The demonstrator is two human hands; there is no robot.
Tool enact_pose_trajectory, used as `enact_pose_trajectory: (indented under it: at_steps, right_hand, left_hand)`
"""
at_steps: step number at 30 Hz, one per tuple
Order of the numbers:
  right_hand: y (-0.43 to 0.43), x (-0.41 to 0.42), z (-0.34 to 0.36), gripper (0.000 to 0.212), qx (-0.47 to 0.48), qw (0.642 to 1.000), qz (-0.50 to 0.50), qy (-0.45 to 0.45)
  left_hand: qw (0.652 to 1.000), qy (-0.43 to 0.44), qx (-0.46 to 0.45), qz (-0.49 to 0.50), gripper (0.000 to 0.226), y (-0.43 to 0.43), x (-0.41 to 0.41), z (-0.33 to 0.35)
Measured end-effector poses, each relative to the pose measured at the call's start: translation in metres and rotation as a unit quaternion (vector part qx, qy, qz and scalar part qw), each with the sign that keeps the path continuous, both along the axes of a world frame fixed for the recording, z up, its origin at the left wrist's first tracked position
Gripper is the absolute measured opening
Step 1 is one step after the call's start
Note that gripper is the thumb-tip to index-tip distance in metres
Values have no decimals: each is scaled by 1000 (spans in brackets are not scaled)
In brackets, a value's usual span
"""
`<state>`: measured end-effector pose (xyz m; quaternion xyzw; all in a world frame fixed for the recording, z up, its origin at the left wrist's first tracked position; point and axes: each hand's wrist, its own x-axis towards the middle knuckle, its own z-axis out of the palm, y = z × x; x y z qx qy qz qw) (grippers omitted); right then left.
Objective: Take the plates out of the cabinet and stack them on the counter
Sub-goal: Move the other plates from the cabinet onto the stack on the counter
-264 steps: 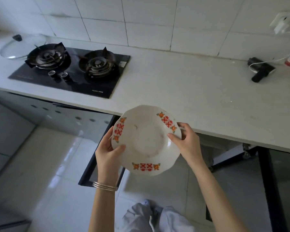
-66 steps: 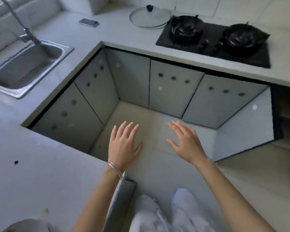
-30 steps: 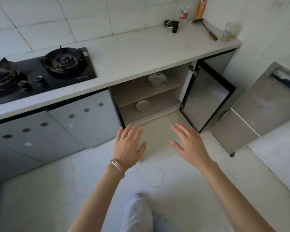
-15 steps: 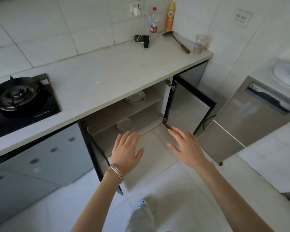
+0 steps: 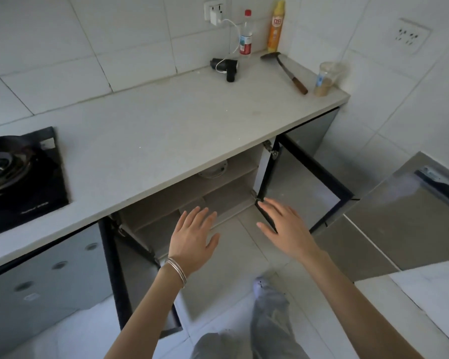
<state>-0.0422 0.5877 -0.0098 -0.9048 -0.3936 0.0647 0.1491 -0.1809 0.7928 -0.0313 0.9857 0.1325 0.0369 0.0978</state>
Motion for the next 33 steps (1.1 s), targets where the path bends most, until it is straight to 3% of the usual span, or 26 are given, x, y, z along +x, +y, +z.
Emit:
enact_pose_trajectory:
  at_steps: [4, 8, 16, 27, 33]
  right_hand:
    - [14, 56, -14, 70, -14, 998, 50, 25]
    - [26, 120, -21, 56, -15, 995, 91, 35]
    - [52, 215, -34, 57, -27, 988, 148, 46]
    - [76, 241, -52, 55, -27, 985, 162, 56]
    - [93, 244, -98, 61, -30, 988, 139, 55]
  left_hand:
    - [999, 2, -14, 39, 56, -2, 43, -12]
    - [995, -10, -44, 90, 57, -10, 98, -16]
    - [988, -3, -47, 149, 56, -12, 174, -26]
    - [994, 39, -29, 102, 54, 10, 198, -46]
    - [997, 30, -13, 67, 50, 32, 210, -86]
